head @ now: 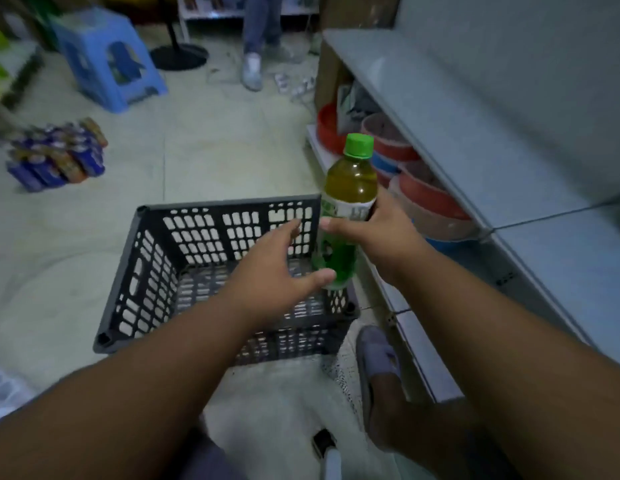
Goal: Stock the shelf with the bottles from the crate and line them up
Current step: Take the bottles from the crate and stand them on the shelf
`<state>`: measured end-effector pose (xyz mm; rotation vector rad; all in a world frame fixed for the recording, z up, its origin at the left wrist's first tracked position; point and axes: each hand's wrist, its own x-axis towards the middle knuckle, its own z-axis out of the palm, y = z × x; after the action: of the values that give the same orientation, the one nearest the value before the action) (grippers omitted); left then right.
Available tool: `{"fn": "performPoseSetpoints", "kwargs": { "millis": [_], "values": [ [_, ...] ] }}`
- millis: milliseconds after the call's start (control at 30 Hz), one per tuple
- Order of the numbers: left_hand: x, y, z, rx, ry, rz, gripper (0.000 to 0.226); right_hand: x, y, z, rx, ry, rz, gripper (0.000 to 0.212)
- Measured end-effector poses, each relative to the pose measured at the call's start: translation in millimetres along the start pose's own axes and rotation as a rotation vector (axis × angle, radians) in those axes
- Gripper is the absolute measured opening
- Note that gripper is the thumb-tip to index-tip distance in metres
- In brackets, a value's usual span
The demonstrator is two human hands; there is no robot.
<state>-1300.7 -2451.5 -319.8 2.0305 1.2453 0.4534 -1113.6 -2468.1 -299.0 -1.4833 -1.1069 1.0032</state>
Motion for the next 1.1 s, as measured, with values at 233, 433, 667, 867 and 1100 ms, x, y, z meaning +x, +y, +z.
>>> {"fn": "performPoseSetpoints", "kwargs": {
  "millis": [233,433,667,867,1100],
  "values": [
    [-30,108,9,-0.087,-0.038,0.269,0.107,-99,-92,-80,-0.200,0.384,-0.207,0.076],
    [-20,159,29,-0.161,-0.129,0.374,0.097,-122,-110,-116,-0.320,0.583,-0.195,0.069],
    [10,204,73,-0.199,-0.312,0.471,0.068,-141,-92,-157,-0.339,0.740,-0.117,0.072],
    [1,252,129,-0.200,-0.516,0.677,0.070,-206,-90,-193,-0.385,0.989,-0.011,0.066],
    [-56,319,185,-0.123,-0.680,0.973,0.094,-316,-103,-222,-0.408,1.350,0.102,0.067]
  ]
}}
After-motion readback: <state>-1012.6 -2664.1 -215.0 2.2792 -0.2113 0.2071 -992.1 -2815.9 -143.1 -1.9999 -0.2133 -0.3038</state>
